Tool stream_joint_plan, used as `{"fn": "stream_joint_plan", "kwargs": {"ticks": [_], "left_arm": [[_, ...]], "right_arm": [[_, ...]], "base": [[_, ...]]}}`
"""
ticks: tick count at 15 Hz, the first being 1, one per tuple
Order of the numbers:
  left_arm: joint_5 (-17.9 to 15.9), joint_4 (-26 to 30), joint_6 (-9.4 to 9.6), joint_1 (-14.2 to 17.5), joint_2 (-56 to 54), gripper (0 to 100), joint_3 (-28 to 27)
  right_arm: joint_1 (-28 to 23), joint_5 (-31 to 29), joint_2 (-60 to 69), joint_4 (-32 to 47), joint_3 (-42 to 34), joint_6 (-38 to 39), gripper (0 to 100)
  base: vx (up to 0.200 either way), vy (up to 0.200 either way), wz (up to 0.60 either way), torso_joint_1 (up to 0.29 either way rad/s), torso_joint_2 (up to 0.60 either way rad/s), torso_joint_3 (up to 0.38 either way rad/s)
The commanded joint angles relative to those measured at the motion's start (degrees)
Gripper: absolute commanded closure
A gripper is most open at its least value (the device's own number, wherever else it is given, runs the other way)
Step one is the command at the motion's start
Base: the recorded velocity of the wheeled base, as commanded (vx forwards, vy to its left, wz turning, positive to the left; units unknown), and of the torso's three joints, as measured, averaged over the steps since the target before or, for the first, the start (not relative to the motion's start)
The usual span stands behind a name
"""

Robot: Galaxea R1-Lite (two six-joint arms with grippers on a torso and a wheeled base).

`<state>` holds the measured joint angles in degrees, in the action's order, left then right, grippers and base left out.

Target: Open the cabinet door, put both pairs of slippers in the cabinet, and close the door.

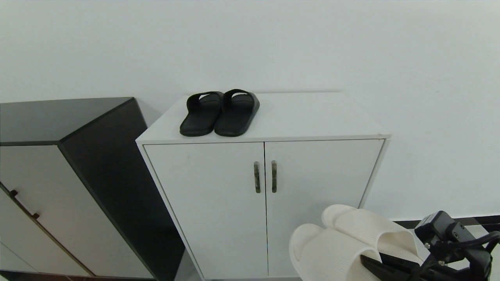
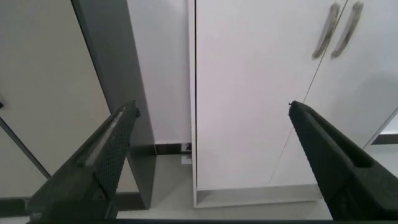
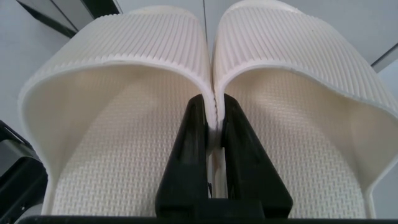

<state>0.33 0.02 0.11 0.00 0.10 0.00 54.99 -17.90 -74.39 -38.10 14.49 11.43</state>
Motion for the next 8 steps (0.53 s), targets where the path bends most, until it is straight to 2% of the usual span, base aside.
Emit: {"fn": "stream_joint_plan", "kwargs": {"ticks": [1, 2, 3, 4, 5, 6, 8], "left_arm": [[0.3, -0.2, 0.94, 0.1, 2.5, 0, -0.4], [-0.1, -2.1, 0.07, -0.2, 4.9, 0, -5.1], [-0.3, -1.6, -0.99, -0.8, 8.3, 0, -9.7], [-0.6, -1.4, -0.55, -1.1, 10.2, 0, -10.9], [-4.1, -1.6, 2.44, -1.6, 16.5, 0, -13.8], [-5.7, -2.0, 2.53, -1.8, 19.2, 0, -14.9], [-13.5, -5.3, 2.79, -2.0, 27.8, 0, -17.4]], "right_arm": [[0.0, 0.0, 0.1, 0.0, 0.2, 0.0, 100], [0.0, 0.0, 0.0, 0.0, 0.4, 0.0, 100], [0.1, 0.0, -0.1, 0.0, 0.4, 0.0, 100], [0.1, 0.0, -0.2, 0.0, 0.4, 0.0, 100], [0.1, 0.0, -0.2, 0.0, 0.4, 0.0, 100], [0.0, 0.1, -0.2, -0.1, 0.5, 0.0, 100], [0.0, 0.1, -0.2, 0.0, 1.0, 0.1, 100]], "base": [[0.0, 0.0, 0.0, -0.188, 0.5, 0.315], [0.0, 0.0, 0.0, -0.163, 0.49, 0.315], [0.0, 0.0, 0.0, -0.168, 0.49, 0.31], [0.0, 0.0, 0.0, -0.163, 0.49, 0.325], [0.0, 0.0, 0.0, -0.159, 0.47, 0.32], [0.0, 0.0, 0.0, -0.154, 0.48, 0.334], [0.0, 0.0, 0.0, -0.129, 0.47, 0.334]]}}
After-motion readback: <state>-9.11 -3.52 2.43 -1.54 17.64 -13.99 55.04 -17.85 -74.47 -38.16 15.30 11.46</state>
